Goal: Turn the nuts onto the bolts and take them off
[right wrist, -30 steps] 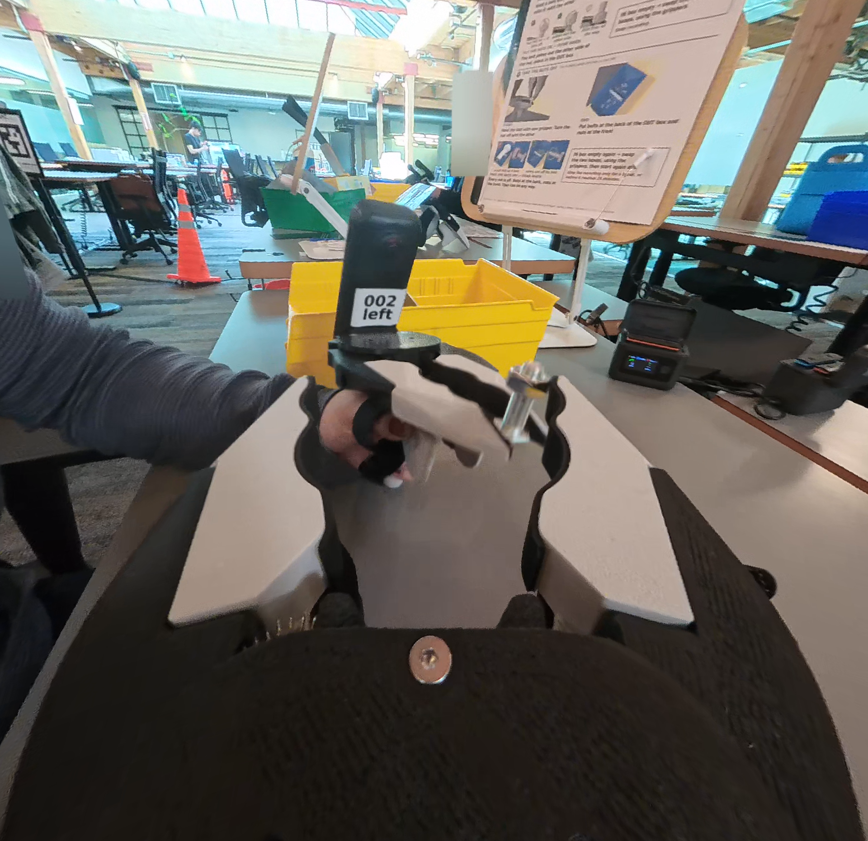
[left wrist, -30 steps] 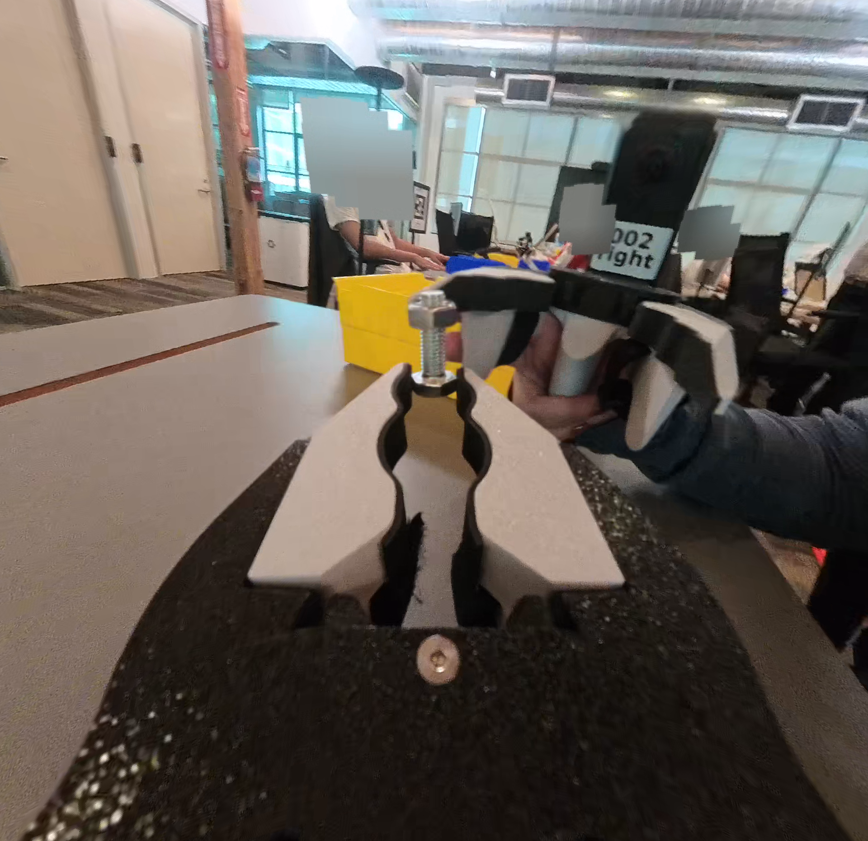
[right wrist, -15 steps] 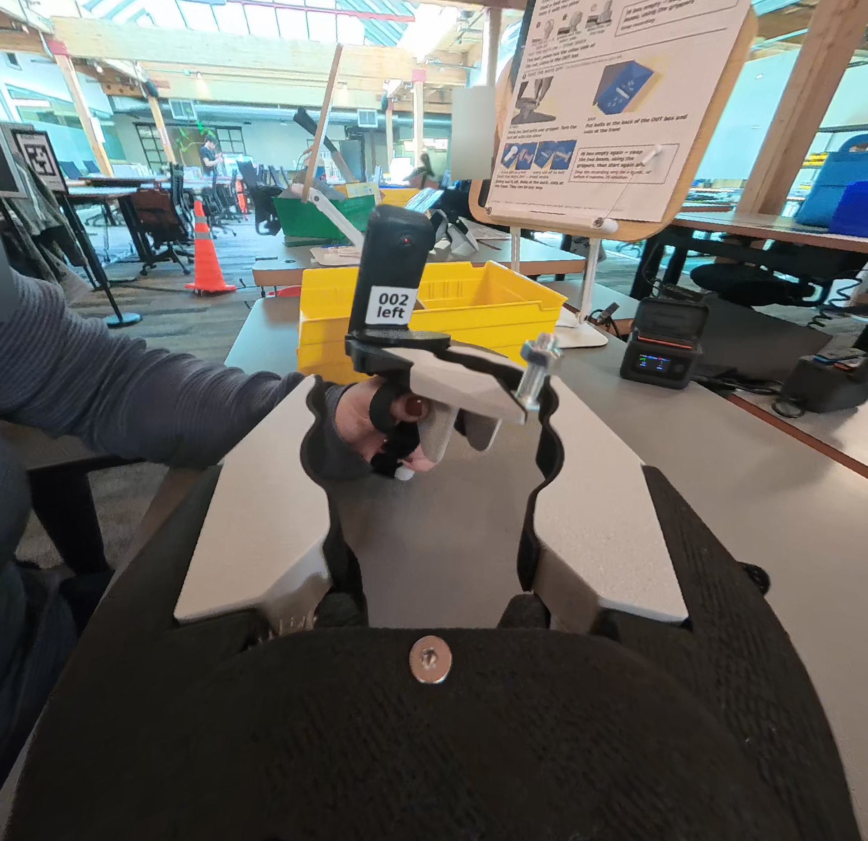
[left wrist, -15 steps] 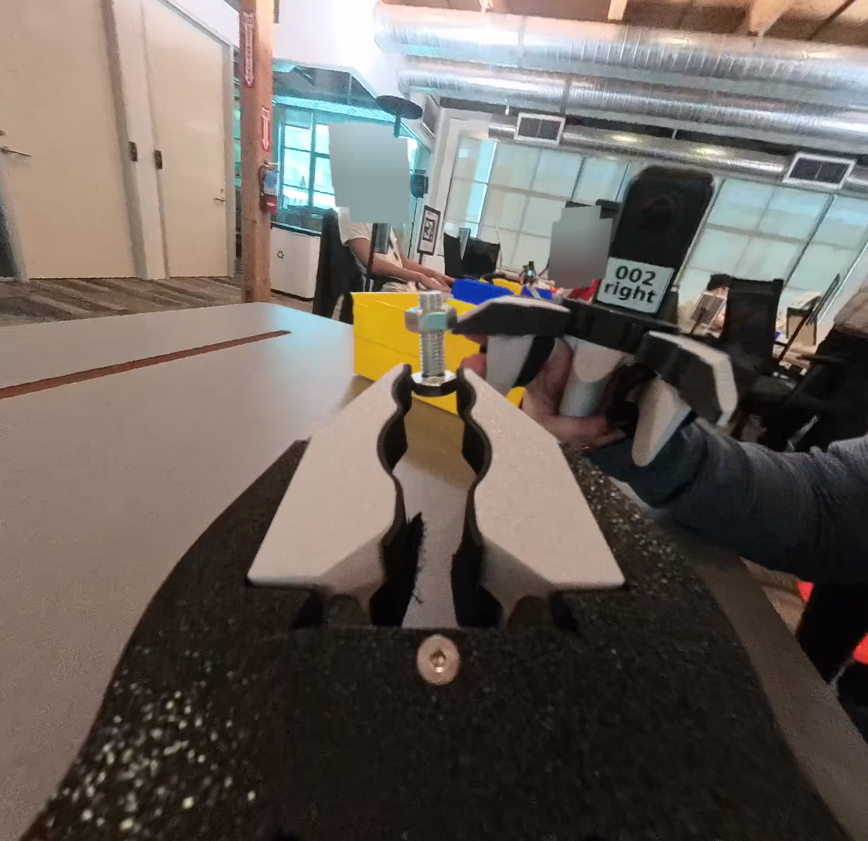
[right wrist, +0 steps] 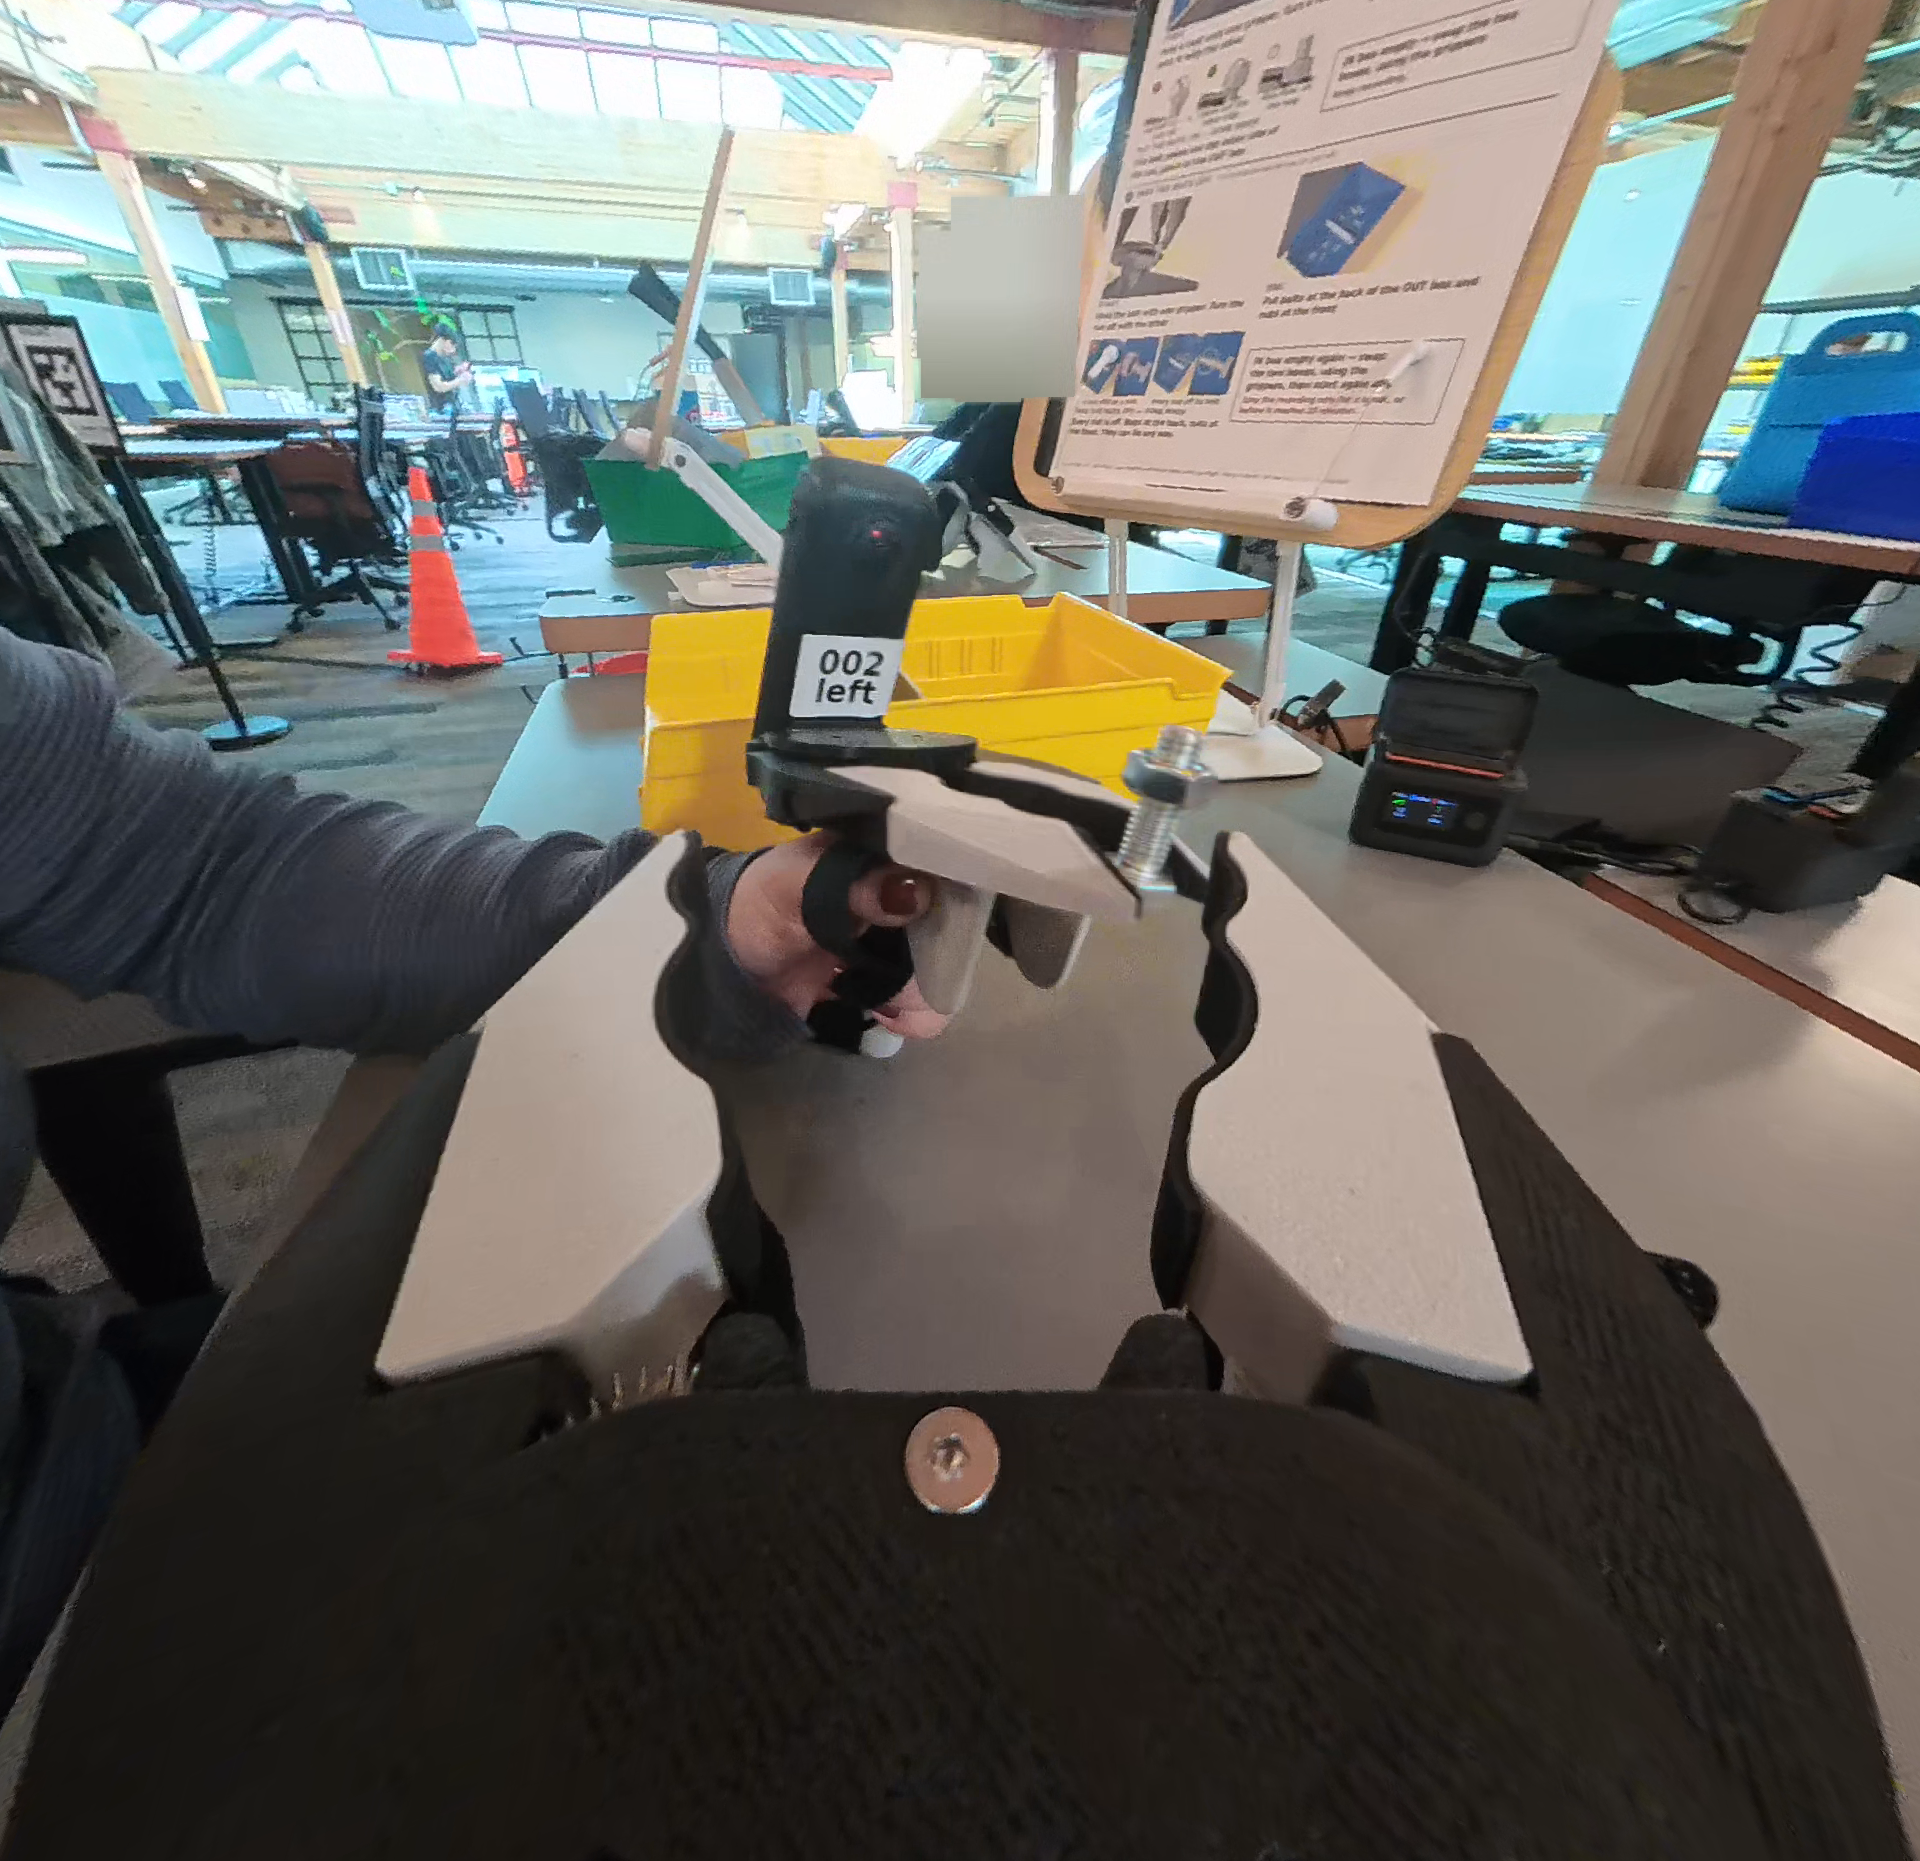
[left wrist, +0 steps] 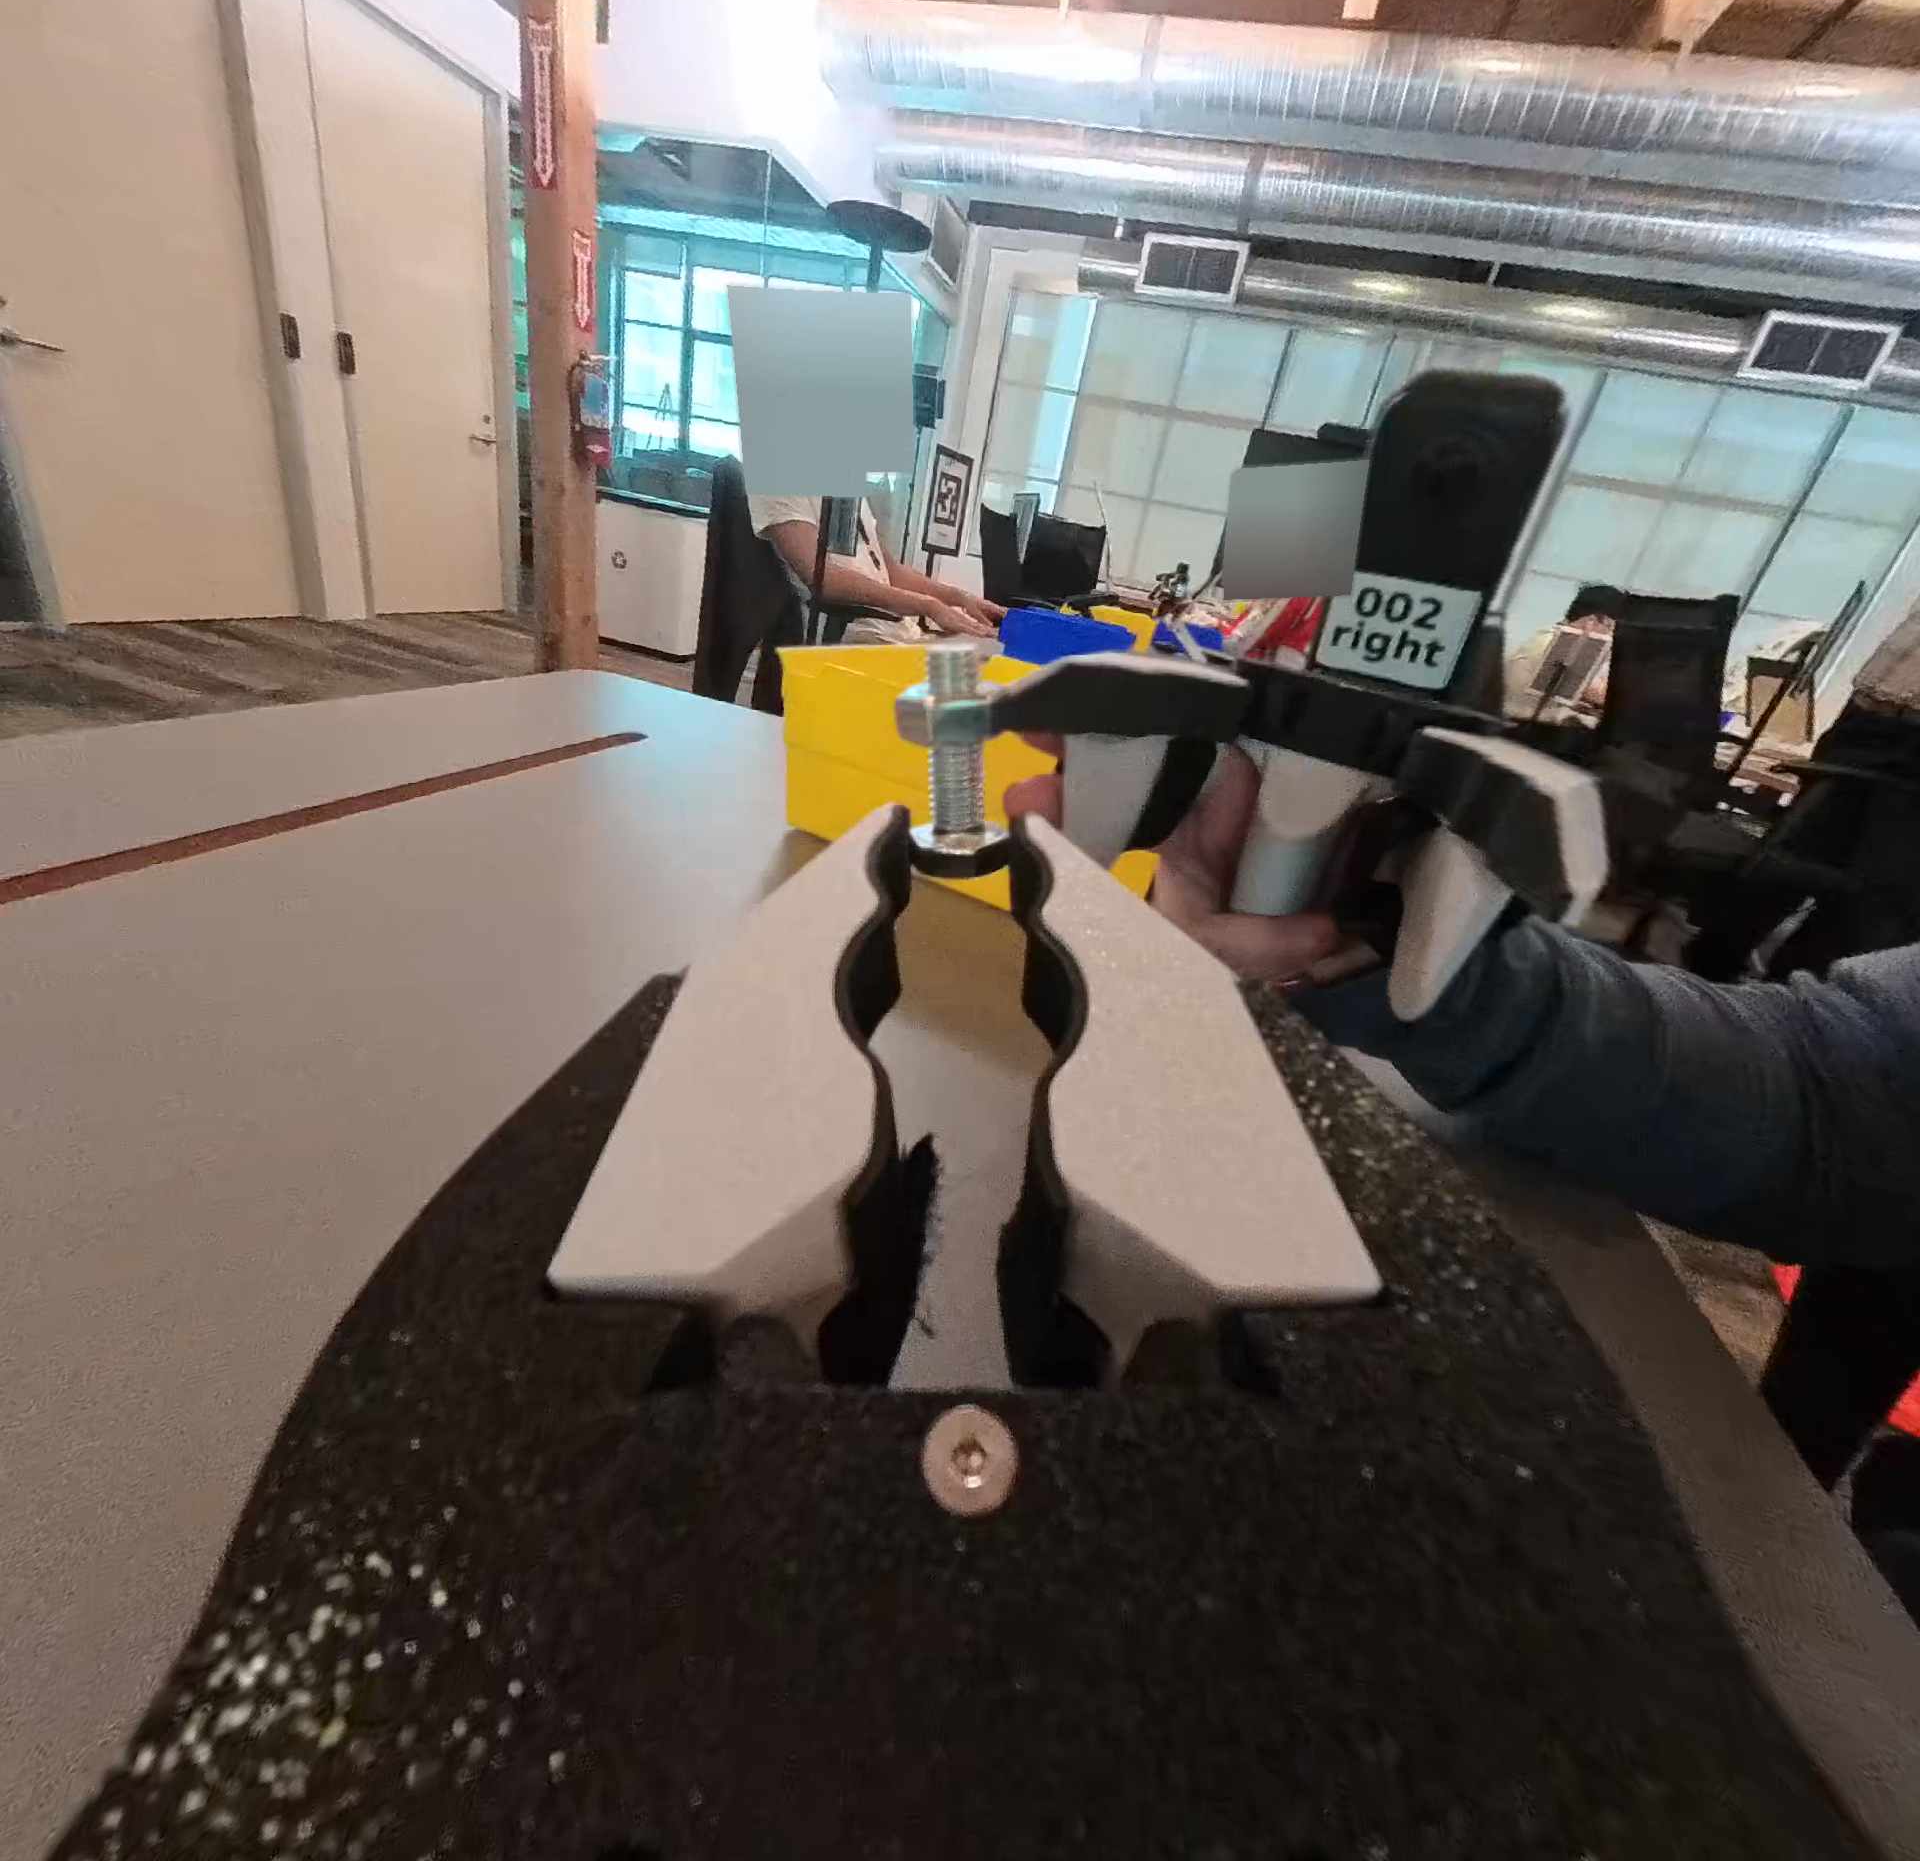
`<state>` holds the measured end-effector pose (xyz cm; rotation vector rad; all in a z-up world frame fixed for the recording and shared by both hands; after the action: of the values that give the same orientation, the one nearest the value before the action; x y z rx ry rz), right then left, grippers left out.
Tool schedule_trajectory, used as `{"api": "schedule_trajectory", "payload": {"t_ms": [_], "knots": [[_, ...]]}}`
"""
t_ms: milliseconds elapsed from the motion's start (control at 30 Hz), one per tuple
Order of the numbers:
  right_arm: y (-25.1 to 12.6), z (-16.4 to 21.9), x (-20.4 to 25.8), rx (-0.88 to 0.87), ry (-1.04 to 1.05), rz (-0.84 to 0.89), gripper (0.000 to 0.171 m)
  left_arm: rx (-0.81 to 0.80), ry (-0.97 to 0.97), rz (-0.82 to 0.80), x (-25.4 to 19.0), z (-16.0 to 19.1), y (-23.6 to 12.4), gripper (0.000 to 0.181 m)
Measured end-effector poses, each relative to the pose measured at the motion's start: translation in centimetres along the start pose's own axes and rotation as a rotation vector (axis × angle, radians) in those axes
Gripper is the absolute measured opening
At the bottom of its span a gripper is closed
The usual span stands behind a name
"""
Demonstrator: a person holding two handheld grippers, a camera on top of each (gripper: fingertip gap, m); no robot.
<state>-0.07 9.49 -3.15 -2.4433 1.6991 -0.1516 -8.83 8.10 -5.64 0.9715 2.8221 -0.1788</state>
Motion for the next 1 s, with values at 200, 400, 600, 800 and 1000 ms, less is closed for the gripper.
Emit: {"api": "schedule_trajectory", "payload": {"t_ms": [200, 400, 600, 800, 1000], "knots": [[0.6, -0.1, 0.9, -0.005, -0.022, -0.031, 0.102, 0.098, 0.074, 0.203, -4.3, 0.9, 2.3, 0.017], [0.4, 0.0, 1.0, 0.005, -0.010, -0.070, 0.113, 0.026, 0.002, 0.127, -2.2, 0.2, 1.0, 0.016], [0.2, -0.1, 0.6, -0.011, 0.003, -0.051, 0.109, -0.001, -0.011, 0.120, -1.9, 0.0, 0.8, 0.016], [0.4, -0.4, 0.8, -0.044, 0.026, -0.069, 0.109, -0.171, -0.027, 0.189, -2.6, -1.3, -0.1, 0.015], [0.1, -1.0, 1.4, -0.090, 0.008, -0.092, 0.106, -0.167, -0.047, 0.198, -2.2, -1.0, -0.1, 0.015]]}}
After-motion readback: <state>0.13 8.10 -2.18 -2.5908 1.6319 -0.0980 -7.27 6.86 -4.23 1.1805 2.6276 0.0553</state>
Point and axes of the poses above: each gripper's, where its closed fingertips meet, y out along the fingers, z out of its underside, x = y × z across the jaws, the point moved 5 cm from there along -y, back along the fingers, and after that the axes turned 13 degrees about x, right-handed, at the moved point
